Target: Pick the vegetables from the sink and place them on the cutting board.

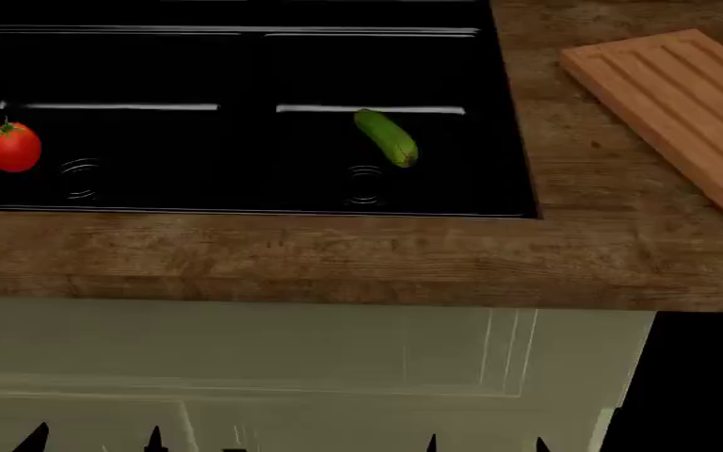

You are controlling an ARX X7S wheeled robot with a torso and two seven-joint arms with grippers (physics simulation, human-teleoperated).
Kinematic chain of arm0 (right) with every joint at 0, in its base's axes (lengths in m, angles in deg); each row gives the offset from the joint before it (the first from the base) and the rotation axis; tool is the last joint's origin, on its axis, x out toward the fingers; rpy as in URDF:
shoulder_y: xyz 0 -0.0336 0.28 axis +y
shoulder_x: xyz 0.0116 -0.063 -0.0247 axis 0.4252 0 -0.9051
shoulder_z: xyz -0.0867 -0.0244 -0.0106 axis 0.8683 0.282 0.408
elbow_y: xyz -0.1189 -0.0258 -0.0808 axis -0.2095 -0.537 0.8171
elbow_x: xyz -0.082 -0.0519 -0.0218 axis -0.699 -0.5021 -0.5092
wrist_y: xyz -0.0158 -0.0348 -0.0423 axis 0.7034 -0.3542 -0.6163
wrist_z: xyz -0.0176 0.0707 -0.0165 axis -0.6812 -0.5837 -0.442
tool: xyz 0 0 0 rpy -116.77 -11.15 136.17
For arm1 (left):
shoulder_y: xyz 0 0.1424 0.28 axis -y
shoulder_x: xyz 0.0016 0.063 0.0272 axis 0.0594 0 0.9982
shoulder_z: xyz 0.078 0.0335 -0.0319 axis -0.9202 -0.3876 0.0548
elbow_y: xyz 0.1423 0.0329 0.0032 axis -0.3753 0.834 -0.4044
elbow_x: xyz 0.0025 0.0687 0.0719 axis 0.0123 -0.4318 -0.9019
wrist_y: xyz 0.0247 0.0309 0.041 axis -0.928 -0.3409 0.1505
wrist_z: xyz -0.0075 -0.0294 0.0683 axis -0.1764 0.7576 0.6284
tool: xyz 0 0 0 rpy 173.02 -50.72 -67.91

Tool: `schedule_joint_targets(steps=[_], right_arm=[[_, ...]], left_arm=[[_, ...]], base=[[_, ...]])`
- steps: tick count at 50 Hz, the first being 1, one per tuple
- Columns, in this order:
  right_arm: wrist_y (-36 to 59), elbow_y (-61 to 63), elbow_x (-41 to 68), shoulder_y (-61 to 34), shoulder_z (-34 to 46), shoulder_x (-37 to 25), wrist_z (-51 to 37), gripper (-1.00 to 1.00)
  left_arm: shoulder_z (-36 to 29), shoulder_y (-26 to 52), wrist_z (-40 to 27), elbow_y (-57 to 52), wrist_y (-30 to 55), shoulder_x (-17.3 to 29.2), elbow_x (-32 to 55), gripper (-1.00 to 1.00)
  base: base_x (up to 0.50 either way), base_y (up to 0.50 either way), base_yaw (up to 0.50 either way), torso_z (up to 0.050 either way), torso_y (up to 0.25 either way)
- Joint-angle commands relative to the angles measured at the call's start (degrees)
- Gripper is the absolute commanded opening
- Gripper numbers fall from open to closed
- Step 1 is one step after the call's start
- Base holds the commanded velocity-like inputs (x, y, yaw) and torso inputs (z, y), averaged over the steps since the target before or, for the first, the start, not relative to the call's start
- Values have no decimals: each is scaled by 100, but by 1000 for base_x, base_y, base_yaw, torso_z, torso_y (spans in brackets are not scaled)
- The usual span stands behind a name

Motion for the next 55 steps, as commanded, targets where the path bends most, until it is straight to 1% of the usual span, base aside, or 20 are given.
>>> schedule_joint_targets(steps=[1, 2, 5, 6, 7, 9, 11, 12, 13, 17, 19, 20, 23, 44, 55], right_arm=[[-34, -59, 78, -26, 94, -77, -93, 100], [14, -15, 68, -18, 138, -102, -160, 100], [-6, 7, 181, -11, 207, -156, -222, 100], [-20, 17, 218, -7, 224, -173, -231, 100], [-19, 30, 238, -4, 240, -189, -251, 100], [-49, -4, 294, -9, 262, -215, -276, 100], [-23, 46, 327, 1, 294, -237, -310, 100], [-145, 19, 449, 168, 110, -323, -380, 100], [-15, 29, 139, 0, 64, -43, -77, 100], [-265, -96, 180, -9, 238, -165, -200, 100], [-151, -101, 141, -36, 315, -213, -240, 100], [-83, -21, -75, -10, 415, -268, -321, 100], [-104, 1, -184, 1, 474, -305, -452, 100], [-254, -100, 46, -33, 639, -476, -595, 100], [-302, -123, 160, -30, 691, -531, -654, 100]], left_arm=[[-220, 25, -219, 57, -39, 176, 0, 100], [-224, 9, -232, -13, 10, 194, 219, 100], [-332, -45, -315, -191, -30, 270, 104, 100], [-305, -37, -349, -187, 118, 255, 174, 100], [-315, 1, -344, -15, -54, 276, 185, 100], [-358, 16, -368, 46, -94, 298, 182, 100], [-498, -4, -404, 101, -137, 364, -13, 100], [-652, 209, -258, 188, -373, 272, 189, 100], [-170, -21, -195, 233, -425, 77, -285, 100], [-296, -14, -273, 183, -392, 175, -194, 100], [-356, -14, -308, 183, -408, 202, -184, 100], [-374, -16, -320, 188, -408, 215, -163, 100], [-377, -32, -364, 178, -389, 248, -61, 100], [-566, 73, -544, 269, -343, 400, 251, 100], [-689, 205, -753, 543, -484, 422, 178, 100]], base=[[0, 0, 0, 0, 0], [0, 0, 0, 0, 0], [0, 0, 0, 0, 0], [0, 0, 0, 0, 0], [0, 0, 0, 0, 0], [0, 0, 0, 0, 0], [0, 0, 0, 0, 0], [0, 0, 0, 0, 0], [0, 0, 0, 0, 0], [0, 0, 0, 0, 0], [0, 0, 0, 0, 0], [0, 215, 0, 0, 0], [0, 500, 0, 0, 0], [0, 500, 0, 0, 0], [0, 500, 0, 0, 0]])
